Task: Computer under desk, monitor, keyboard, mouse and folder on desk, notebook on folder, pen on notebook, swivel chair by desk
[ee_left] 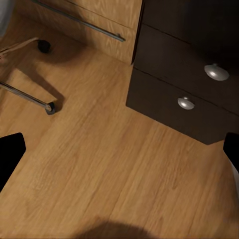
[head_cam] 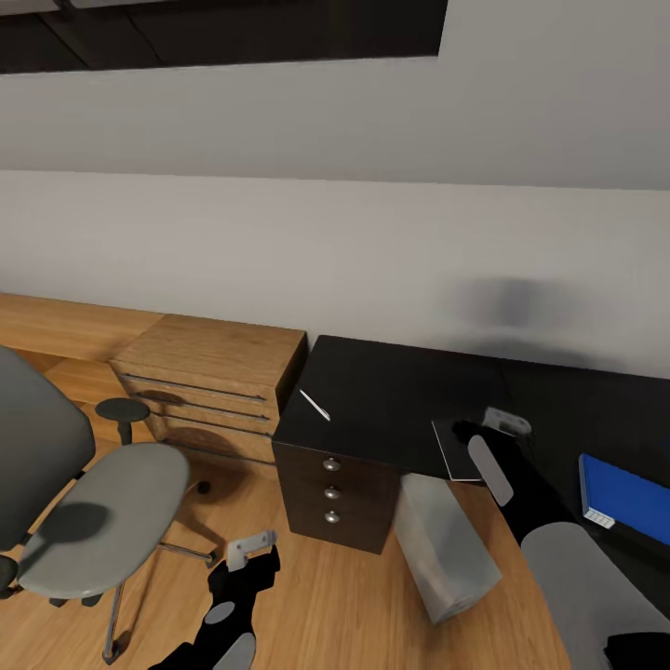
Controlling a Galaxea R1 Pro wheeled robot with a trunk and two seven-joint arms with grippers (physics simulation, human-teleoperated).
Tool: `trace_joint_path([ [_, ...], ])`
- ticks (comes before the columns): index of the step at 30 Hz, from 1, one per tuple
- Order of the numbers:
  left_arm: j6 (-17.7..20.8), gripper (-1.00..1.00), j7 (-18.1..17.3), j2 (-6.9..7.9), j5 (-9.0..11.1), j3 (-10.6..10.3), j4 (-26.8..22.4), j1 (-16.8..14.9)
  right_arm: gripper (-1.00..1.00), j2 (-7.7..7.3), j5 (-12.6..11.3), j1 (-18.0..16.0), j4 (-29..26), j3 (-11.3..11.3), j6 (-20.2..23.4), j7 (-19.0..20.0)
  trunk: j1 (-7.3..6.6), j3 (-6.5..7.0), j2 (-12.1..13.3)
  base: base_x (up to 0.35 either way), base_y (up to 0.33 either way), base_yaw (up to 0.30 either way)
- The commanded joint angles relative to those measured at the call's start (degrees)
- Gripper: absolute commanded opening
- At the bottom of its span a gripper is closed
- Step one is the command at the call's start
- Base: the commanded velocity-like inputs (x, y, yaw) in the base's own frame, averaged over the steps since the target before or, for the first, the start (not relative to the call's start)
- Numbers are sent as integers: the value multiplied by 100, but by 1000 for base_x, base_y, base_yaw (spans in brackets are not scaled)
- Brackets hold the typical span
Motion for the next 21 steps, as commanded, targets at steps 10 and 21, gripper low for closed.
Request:
trace_joint_path([
  [10,41,100,46,28,57,-19,23,-7,100,-19,-19,2,-205,381,24,-58,2,-9,-8,0,0,0],
  [21,27,100,46,29,53,-21,45,-7,100,-14,-12,5,-391,681,-25,-52,2,-9,-8,0,0,0],
])
